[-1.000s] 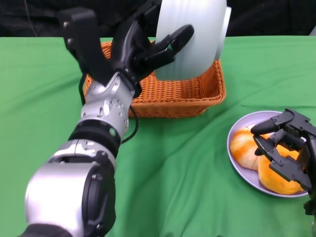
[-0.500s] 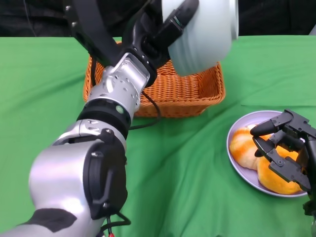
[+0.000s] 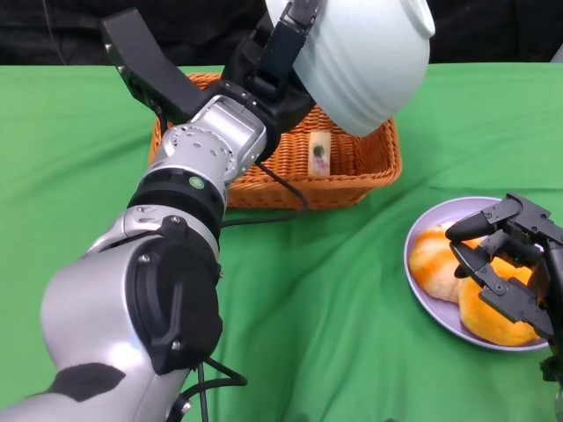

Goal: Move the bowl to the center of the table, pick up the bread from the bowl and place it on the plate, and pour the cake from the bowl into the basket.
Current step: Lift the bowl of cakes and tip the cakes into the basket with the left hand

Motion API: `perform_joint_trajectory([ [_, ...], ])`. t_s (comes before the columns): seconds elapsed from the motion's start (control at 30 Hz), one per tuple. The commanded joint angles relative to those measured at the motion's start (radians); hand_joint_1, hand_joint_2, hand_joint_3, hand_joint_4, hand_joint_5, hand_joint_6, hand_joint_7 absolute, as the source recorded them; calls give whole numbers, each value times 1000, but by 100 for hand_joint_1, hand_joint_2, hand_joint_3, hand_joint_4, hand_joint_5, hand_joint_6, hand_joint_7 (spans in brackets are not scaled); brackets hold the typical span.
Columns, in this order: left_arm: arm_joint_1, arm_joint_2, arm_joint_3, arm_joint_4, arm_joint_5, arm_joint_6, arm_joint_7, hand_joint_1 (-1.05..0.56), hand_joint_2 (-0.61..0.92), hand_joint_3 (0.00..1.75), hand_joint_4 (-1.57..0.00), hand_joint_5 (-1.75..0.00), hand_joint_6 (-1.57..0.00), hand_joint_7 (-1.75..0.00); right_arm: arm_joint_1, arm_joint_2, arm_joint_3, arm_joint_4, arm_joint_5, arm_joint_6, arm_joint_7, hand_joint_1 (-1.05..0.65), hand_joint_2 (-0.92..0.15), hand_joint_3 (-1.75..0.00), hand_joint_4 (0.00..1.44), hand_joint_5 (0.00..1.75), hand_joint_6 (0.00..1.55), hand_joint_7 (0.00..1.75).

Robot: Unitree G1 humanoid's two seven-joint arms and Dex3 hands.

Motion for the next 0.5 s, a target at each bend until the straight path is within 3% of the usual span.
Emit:
perform_joint_trajectory([
  [0.03,-18,21,19,-1,-24,23,-33,-19,90,52,-75,-175,-54,-175,7,-18,-5,-9,-10,-12,-10,-16,-88,-28,70,151,65,125],
  [0.23,-4,30,50,2,-42,44,-43,-17,92,45,-75,-175,-60,-175,11,-18,-6,-9,0,-14,-5,-16,-88,-28,71,150,66,124],
  [0.5,-15,26,86,0,-74,51,-13,-27,92,46,-78,-175,-60,-175,14,-21,-5,-15,-6,-17,-5,-15,-88,-28,71,151,66,124],
])
